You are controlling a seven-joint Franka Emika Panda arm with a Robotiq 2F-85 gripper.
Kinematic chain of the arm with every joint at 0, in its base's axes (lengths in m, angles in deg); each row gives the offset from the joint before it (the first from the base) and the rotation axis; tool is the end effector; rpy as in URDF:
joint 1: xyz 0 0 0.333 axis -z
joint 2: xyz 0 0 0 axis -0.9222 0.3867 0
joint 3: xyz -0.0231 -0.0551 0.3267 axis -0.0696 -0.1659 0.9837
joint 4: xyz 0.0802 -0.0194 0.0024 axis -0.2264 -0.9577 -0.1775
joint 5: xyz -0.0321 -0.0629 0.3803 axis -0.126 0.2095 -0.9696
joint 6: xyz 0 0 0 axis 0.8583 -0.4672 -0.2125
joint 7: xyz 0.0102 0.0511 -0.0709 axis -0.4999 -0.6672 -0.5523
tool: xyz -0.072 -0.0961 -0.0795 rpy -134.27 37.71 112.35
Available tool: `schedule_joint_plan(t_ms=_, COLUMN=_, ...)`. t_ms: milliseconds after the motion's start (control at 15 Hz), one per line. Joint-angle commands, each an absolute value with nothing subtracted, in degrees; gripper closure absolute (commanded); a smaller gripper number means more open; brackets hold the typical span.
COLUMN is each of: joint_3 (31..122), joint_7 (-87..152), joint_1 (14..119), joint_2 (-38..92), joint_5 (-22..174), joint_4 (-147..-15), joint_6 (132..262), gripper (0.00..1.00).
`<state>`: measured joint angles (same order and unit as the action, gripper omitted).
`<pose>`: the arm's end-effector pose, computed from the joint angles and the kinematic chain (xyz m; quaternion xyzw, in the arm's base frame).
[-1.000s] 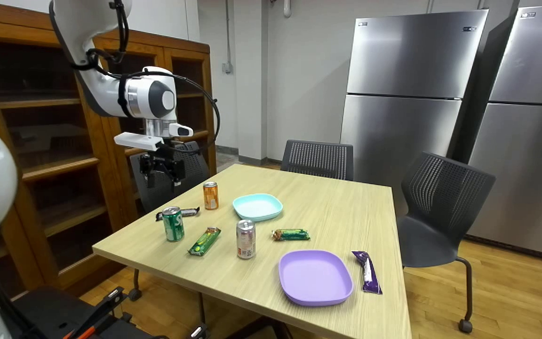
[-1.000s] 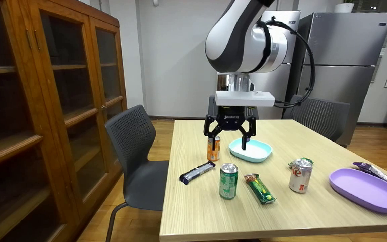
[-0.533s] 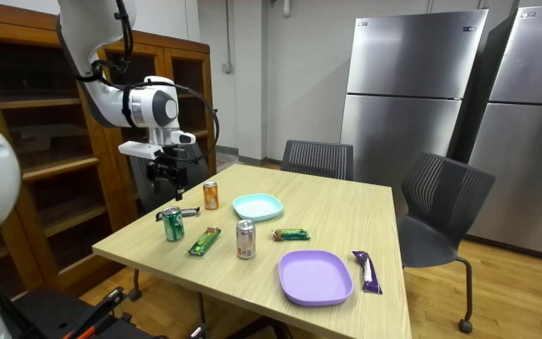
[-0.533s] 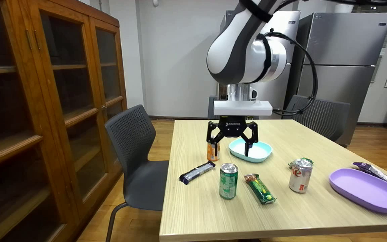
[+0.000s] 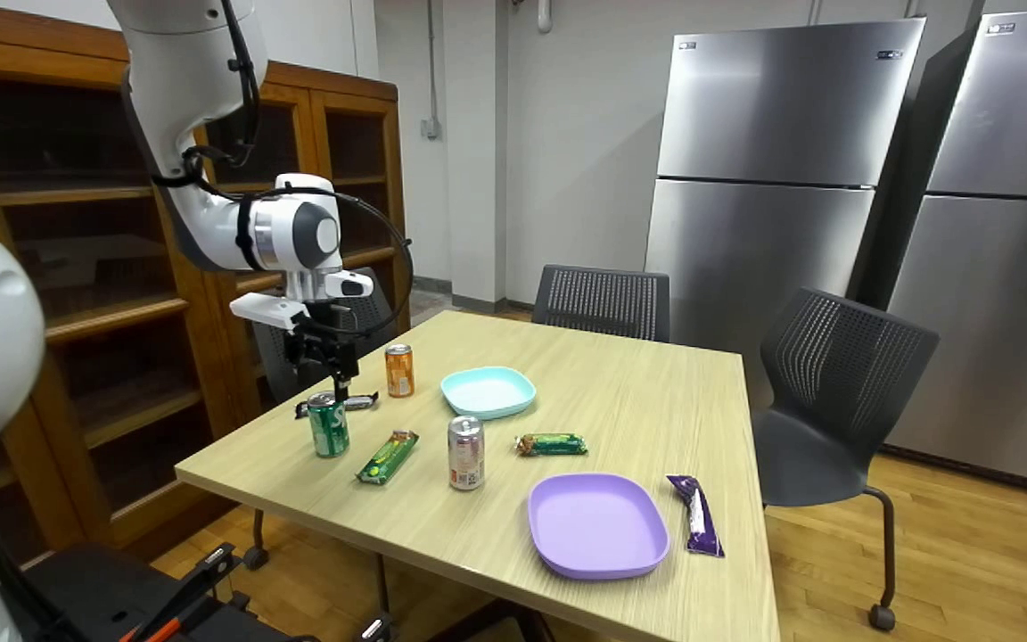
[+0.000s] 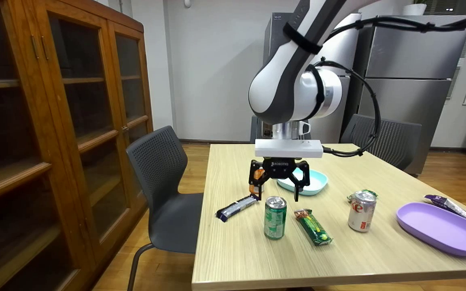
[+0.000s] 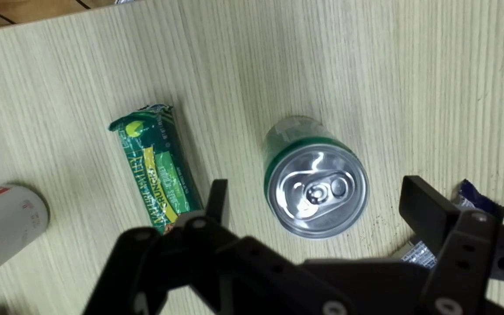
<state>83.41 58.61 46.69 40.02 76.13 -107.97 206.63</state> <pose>0.5285 0.2274 0.1476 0.9980 -0.0441 -0.0389 0.0229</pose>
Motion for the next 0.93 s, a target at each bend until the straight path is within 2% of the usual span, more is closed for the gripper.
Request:
schedule_joint_plan(t_ms=0, joint_3=82.3, joint_7=60.8, joint_1=45.2, joint_2=42.2, joint_5=76.6, joint_4=-106.1, joint_6=207.3, gripper=0.0)
schedule_joint_plan(t_ms=667, joint_3=81.8, joint_7=60.3, joint_1=44.7, joint_2=46.6, joint_5=76.1, joint_4=-102.1, joint_6=206.7, gripper=0.0)
schedule_joint_plan(t_ms=733, joint_3=81.8, joint_7=60.1, joint_1=44.7, joint_2=46.8, joint_5=76.1, joint_4=-101.8, joint_6=206.6, gripper=0.25)
schedule_joint_plan(t_ms=800, joint_3=81.9, joint_7=59.9, joint_1=44.8, joint_2=46.9, joint_5=76.0, joint_4=-101.6, joint_6=206.5, gripper=0.26)
schedule_joint_plan(t_ms=867, joint_3=82.0, joint_7=59.7, joint_1=45.0, joint_2=46.7, joint_5=75.7, joint_4=-101.6, joint_6=206.3, gripper=0.32)
